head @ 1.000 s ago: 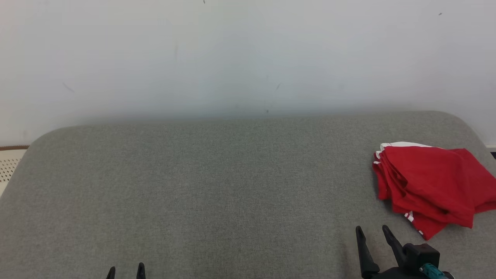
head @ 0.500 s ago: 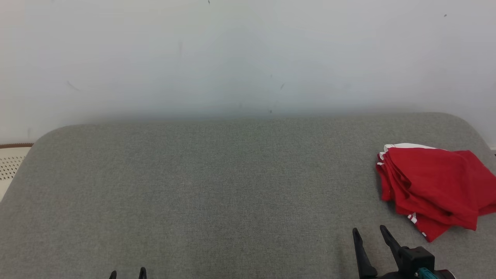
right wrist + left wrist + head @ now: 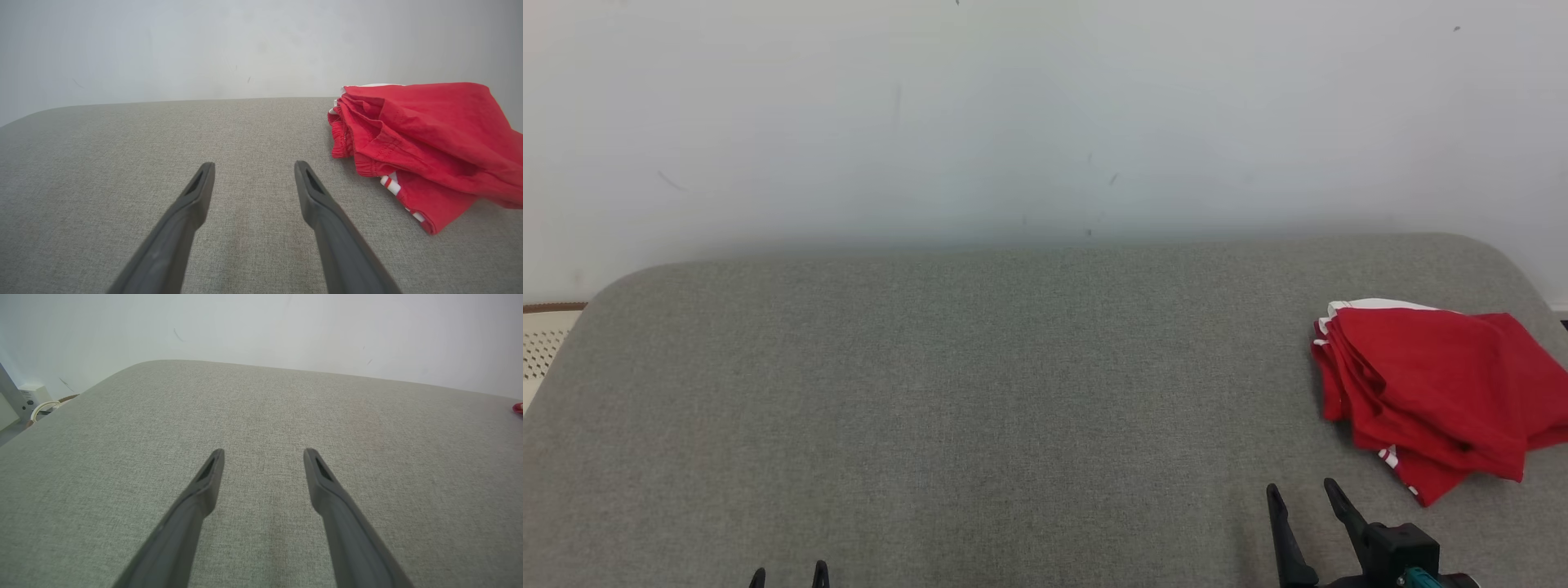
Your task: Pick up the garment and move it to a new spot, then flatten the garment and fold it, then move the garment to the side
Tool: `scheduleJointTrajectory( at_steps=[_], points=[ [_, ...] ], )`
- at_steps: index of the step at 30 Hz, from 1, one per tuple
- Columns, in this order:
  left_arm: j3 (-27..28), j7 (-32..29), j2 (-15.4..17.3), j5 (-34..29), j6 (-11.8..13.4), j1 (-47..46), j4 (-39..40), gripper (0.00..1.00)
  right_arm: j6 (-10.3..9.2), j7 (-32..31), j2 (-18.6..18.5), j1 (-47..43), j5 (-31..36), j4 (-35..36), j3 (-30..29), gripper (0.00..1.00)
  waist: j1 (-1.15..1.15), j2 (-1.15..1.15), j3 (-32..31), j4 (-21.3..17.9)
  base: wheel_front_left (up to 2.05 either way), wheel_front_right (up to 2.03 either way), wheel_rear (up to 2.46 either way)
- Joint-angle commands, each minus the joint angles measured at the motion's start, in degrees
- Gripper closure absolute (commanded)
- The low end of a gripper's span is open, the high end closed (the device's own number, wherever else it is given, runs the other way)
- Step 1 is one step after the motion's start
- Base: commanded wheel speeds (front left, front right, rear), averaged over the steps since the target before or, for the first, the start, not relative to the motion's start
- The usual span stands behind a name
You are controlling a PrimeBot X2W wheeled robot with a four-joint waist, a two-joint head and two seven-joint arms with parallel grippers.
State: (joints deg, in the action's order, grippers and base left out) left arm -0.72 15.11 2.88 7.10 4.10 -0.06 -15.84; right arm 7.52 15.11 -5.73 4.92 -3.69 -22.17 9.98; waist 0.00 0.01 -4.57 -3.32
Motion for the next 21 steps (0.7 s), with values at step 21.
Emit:
scheduleJointTrajectory(
  at_steps=[21],
  points=[
    [-0.29,0.04,0.04,-0.91,-0.58,-1.24,0.21,0.00,-0.06,-0.04,0.95,-0.46,4.29,0.85,-0.96,0.00,0.00,-0.01,0.25,-1.51,0.00,0.00,0.00]
  ],
)
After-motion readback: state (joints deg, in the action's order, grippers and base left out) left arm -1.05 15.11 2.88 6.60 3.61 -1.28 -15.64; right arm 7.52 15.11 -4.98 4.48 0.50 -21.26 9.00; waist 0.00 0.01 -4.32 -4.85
